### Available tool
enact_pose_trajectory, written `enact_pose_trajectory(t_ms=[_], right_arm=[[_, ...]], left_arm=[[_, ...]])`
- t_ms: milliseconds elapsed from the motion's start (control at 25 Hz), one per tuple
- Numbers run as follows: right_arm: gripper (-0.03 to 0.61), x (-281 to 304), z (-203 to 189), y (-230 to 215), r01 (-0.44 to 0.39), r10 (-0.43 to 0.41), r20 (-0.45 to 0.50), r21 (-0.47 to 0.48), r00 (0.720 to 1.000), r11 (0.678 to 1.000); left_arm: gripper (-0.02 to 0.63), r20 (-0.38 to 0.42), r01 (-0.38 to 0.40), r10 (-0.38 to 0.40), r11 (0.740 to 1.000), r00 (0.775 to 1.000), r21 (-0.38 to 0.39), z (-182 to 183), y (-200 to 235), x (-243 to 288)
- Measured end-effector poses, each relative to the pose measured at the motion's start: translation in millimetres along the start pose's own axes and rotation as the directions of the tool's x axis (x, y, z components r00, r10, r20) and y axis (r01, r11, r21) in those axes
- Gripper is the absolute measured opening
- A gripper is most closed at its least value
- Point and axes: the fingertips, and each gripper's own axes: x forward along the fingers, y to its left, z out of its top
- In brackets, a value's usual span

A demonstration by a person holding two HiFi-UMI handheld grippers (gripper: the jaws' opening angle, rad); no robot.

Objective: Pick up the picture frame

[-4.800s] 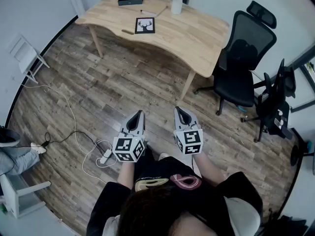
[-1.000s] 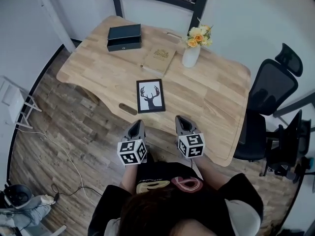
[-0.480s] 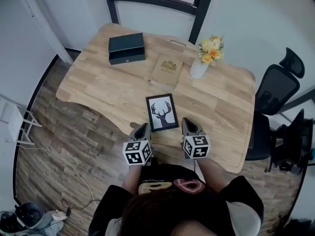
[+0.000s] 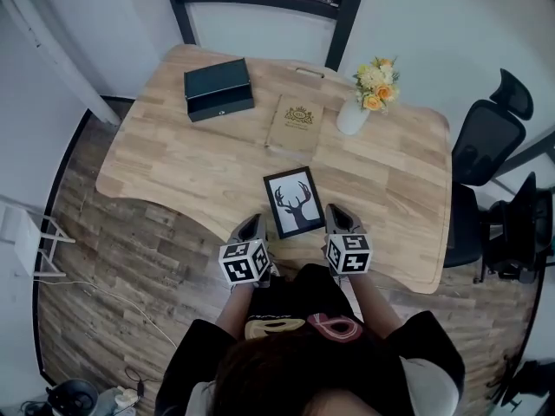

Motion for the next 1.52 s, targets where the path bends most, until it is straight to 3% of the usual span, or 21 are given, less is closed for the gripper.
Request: enact_pose_trajectory(t_ms=[440,680,720,800,840,1280,1520], right_arm=[[0.02,20,7,-11,-0.003,0.004,-0.067,0.009,0.998,1.0],[0.117,39,12,-15,-0.031,0.03,-0.097,-0.001,0.995,1.0],[0.123,43,10,-15,-0.037,0.037,-0.108,-0.001,0.993,0.999],[0.127,49,6,-13,-0.052,0.051,-0.131,-0.009,0.99,0.999],[0.127,53,4,-13,-0.058,0.056,-0.141,-0.015,0.988,0.998],[0.158,87,-37,-13,-0.099,0.078,-0.304,-0.055,0.95,0.993],[0.163,92,-62,-19,-0.113,0.082,-0.386,-0.058,0.919,0.992]], left_arm=[[0.021,-0.057,-0.006,0.004,0.999,0.998,-0.034,4,-6,25],[0.023,-0.073,-0.034,0.03,0.998,0.997,-0.059,7,-8,40],[0.035,-0.078,-0.041,0.036,0.997,0.996,-0.06,7,-8,42],[0.14,-0.097,-0.048,0.041,0.996,0.994,-0.069,4,-9,46],[0.153,-0.108,-0.052,0.044,0.996,0.993,-0.075,2,-9,49],[0.183,-0.189,-0.14,0.126,0.988,0.974,-0.061,-20,0,72],[0.219,-0.253,-0.193,0.174,0.98,0.952,-0.055,-38,2,82]])
